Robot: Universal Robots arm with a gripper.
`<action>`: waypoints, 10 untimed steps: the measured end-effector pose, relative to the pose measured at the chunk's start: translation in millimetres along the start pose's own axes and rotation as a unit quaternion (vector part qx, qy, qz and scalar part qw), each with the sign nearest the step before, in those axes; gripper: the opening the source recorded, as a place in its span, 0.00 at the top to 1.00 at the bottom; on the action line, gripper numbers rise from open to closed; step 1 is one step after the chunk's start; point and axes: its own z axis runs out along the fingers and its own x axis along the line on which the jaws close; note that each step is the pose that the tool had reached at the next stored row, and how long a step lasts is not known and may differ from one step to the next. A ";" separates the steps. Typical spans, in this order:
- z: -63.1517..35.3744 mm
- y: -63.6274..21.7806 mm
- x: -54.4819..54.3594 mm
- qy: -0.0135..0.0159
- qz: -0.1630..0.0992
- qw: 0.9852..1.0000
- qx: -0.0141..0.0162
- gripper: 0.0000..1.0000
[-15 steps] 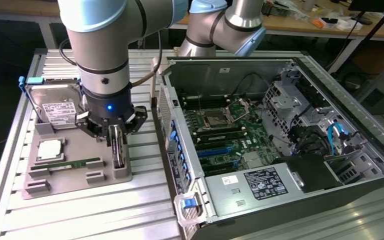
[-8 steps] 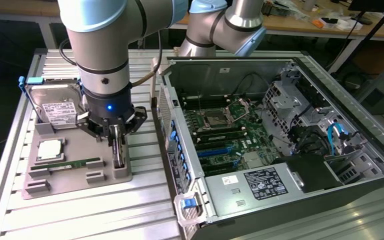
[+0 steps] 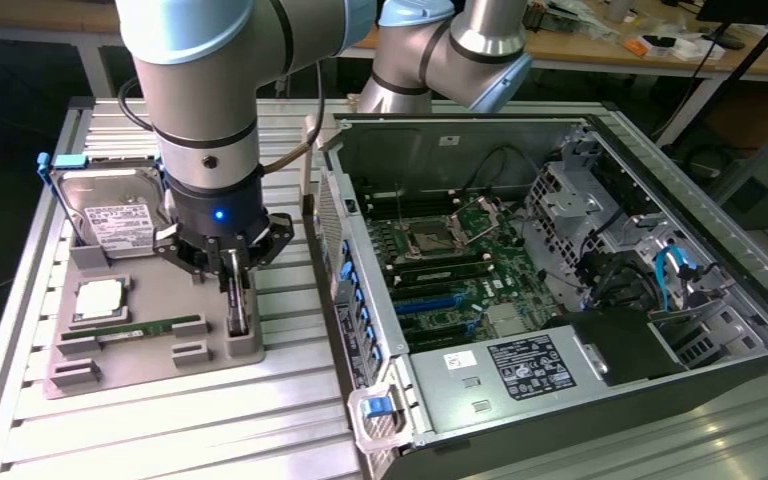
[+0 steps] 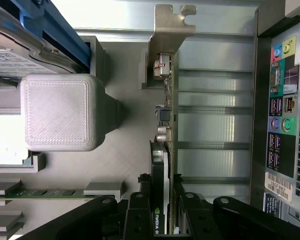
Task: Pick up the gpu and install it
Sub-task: 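Pick up the gpu and move the gpu toward the slot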
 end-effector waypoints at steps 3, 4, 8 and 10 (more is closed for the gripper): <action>0.0 0.0 0.0 0.000 0.000 1.000 0.000 0.73; 0.0 0.0 0.0 0.000 0.000 1.000 0.000 0.73; 0.0 0.0 0.0 0.000 0.000 1.000 0.000 0.73; 0.0 0.0 0.0 0.000 0.000 1.000 0.000 0.73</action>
